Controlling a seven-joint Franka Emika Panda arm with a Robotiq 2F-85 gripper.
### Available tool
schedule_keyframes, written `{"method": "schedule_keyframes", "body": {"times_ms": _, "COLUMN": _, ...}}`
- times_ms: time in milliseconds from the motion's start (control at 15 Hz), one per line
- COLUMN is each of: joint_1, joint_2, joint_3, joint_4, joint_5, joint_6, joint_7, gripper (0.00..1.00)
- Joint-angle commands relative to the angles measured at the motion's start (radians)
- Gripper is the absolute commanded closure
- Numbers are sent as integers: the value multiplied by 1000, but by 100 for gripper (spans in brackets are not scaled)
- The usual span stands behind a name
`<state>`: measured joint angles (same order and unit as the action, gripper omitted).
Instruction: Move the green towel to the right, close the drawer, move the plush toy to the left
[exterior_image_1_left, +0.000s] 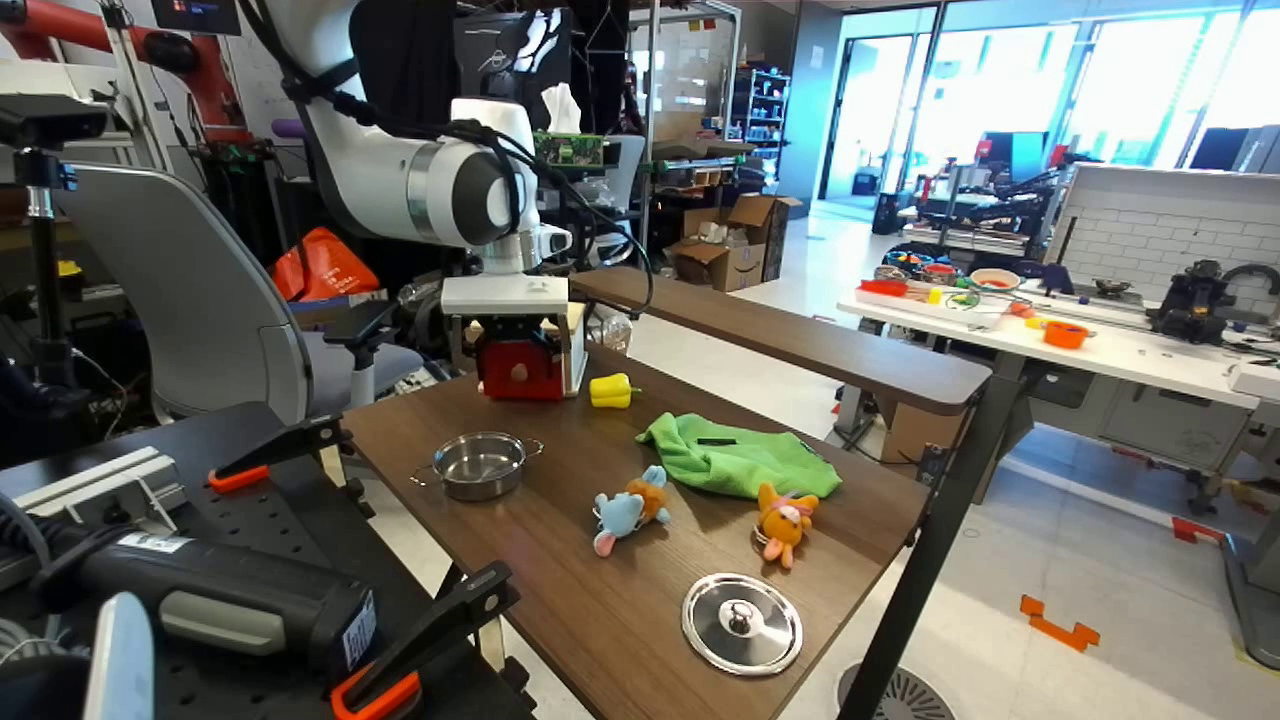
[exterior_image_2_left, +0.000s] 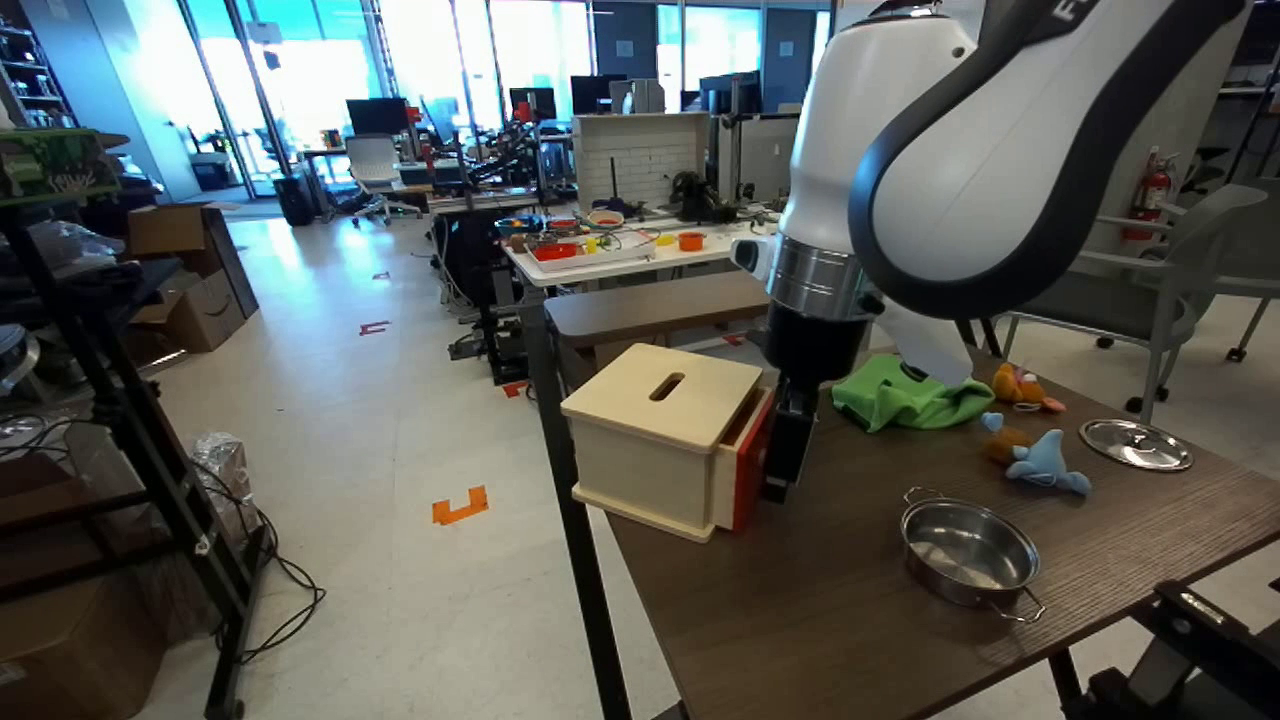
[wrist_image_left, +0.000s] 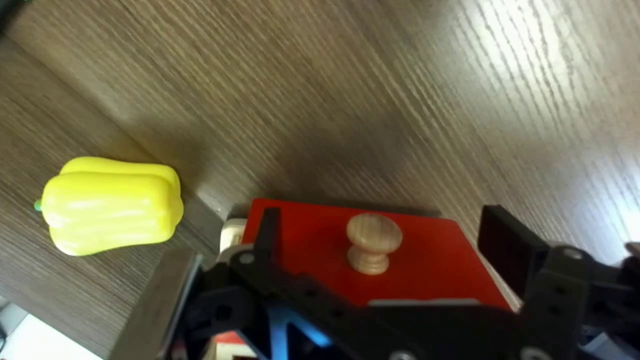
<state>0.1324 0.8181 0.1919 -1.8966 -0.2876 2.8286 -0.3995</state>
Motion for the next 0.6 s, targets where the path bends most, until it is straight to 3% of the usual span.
{"method": "schedule_keyframes", "body": {"times_ms": 0, "joint_1": 21, "joint_2": 57, "joint_3": -6, "joint_4": 70, "joint_5": -6, "joint_6": 42, "joint_7": 9, "gripper": 0}}
{"method": "schedule_keyframes", "body": {"times_ms": 533, "joint_1": 34, "joint_2": 104, "joint_3": -14, "joint_4": 131, "joint_5": -10, "joint_6": 73, "joint_7": 19, "gripper": 0}}
